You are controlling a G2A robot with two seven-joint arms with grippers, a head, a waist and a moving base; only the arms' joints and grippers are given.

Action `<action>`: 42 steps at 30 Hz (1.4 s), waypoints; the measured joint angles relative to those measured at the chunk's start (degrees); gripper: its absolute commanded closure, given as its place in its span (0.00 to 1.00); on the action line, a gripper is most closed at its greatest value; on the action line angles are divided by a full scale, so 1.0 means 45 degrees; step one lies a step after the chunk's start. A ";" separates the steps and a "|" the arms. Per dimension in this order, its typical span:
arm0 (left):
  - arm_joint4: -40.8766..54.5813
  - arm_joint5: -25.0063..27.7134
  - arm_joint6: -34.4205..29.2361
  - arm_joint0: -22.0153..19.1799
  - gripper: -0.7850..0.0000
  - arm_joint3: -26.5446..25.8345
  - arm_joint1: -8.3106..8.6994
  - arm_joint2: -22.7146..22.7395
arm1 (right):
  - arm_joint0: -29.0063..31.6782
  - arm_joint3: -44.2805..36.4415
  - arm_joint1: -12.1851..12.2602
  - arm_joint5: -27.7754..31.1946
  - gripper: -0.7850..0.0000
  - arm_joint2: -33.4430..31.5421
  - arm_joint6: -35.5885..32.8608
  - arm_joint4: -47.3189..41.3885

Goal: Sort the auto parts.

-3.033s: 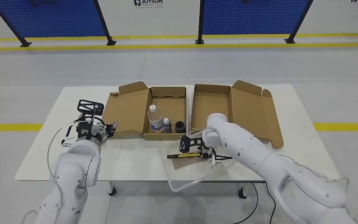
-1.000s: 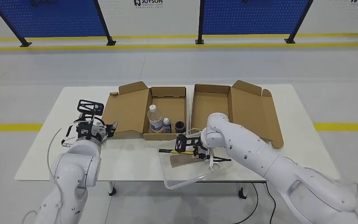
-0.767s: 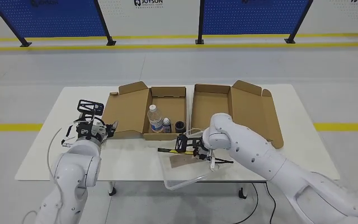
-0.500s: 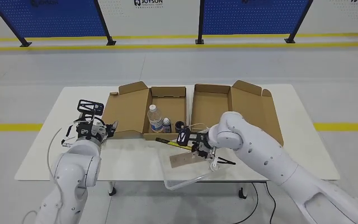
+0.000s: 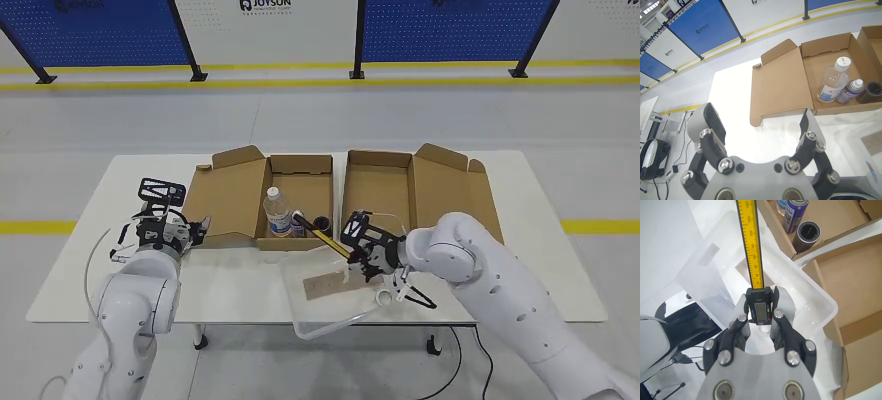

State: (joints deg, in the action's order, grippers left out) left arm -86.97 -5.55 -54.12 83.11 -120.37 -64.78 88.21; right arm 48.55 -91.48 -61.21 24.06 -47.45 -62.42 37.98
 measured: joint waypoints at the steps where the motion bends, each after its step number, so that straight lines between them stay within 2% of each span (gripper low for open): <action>1: 0.0000 0.0000 0.0000 0.0000 0.00 0.0000 0.0000 0.0000 | 0.0046 -0.0048 0.0010 -0.0020 1.00 -0.0016 -0.0008 0.0021; 11: 0.0000 0.0000 0.0000 0.0000 0.00 0.0000 0.0000 0.0000 | -0.0061 0.0011 -0.0035 -0.0338 1.00 0.0028 0.0079 0.0279; 19: 0.0000 0.0000 0.0000 0.0000 0.00 0.0000 0.0000 0.0000 | -0.0800 0.0594 -0.0056 -0.2334 1.00 -0.0530 0.0334 0.2009; 25: 0.0000 0.0000 0.0000 0.0000 0.00 0.0000 0.0000 0.0000 | -0.1503 0.2302 -0.0175 -0.3174 1.00 -0.0772 0.0848 0.2742; 35: 0.0000 0.0000 0.0000 0.0000 0.00 0.0000 0.0000 0.0000 | -0.2405 0.5214 -0.0641 -0.4507 1.00 -0.0821 0.2245 0.1633; 42: 0.0000 0.0000 0.0000 0.0000 0.00 0.0000 0.0000 0.0000 | -0.2940 0.6958 -0.1075 -0.4330 1.00 -0.0477 0.2892 0.0571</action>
State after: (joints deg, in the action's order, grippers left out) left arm -86.97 -5.55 -54.12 83.11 -120.37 -64.78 88.21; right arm 35.31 -60.17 -66.05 4.58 -49.60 -49.41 40.55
